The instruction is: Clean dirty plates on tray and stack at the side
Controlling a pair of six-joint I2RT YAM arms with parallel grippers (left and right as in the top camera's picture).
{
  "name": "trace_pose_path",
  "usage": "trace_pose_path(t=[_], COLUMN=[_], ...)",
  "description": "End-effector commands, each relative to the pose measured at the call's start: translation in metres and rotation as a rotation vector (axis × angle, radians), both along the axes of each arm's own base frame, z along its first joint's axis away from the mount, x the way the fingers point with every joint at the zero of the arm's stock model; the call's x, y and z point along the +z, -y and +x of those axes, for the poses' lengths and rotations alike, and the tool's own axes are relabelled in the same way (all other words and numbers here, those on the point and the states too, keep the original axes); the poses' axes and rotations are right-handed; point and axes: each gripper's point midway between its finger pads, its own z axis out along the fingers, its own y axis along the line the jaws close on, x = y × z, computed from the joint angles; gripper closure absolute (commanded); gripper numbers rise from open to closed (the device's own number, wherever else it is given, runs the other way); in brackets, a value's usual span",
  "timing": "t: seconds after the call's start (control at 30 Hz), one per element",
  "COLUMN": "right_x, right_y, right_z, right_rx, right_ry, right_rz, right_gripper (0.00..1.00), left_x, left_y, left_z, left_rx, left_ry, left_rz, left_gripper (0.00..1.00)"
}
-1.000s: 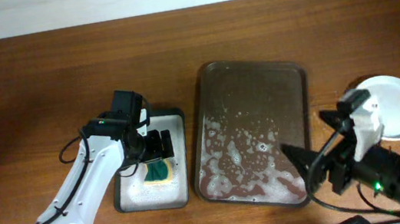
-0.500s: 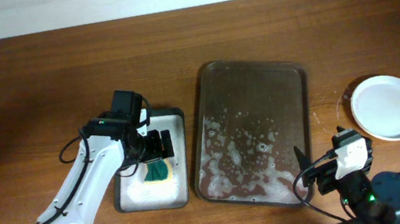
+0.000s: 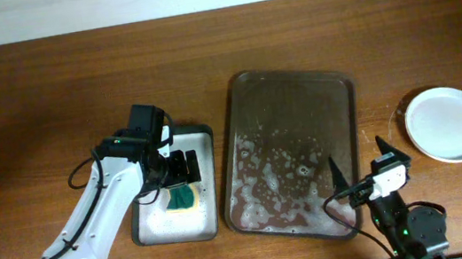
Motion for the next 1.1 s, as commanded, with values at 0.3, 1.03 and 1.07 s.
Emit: trace_pose_path(t=[0.3, 1.03, 1.07], right_x=[-0.004, -0.004, -0.004], right_y=[0.002, 0.002, 0.002], right_z=[0.0, 0.0, 0.0], right_rx=[-0.006, -0.006, -0.006], right_ry=[-0.006, -0.006, -0.006], right_rz=[-0.008, -0.008, -0.008], right_gripper=[0.01, 0.01, 0.01], left_x=[0.004, 0.169, 0.172], left_y=[-0.001, -0.078, -0.078], left_z=[-0.002, -0.046, -0.047], left_rx=[-0.001, 0.206, 0.206], left_ry=[0.01, 1.619, 1.637], left_rz=[-0.012, -0.108, -0.111], left_gripper=[0.0, 0.0, 0.0])
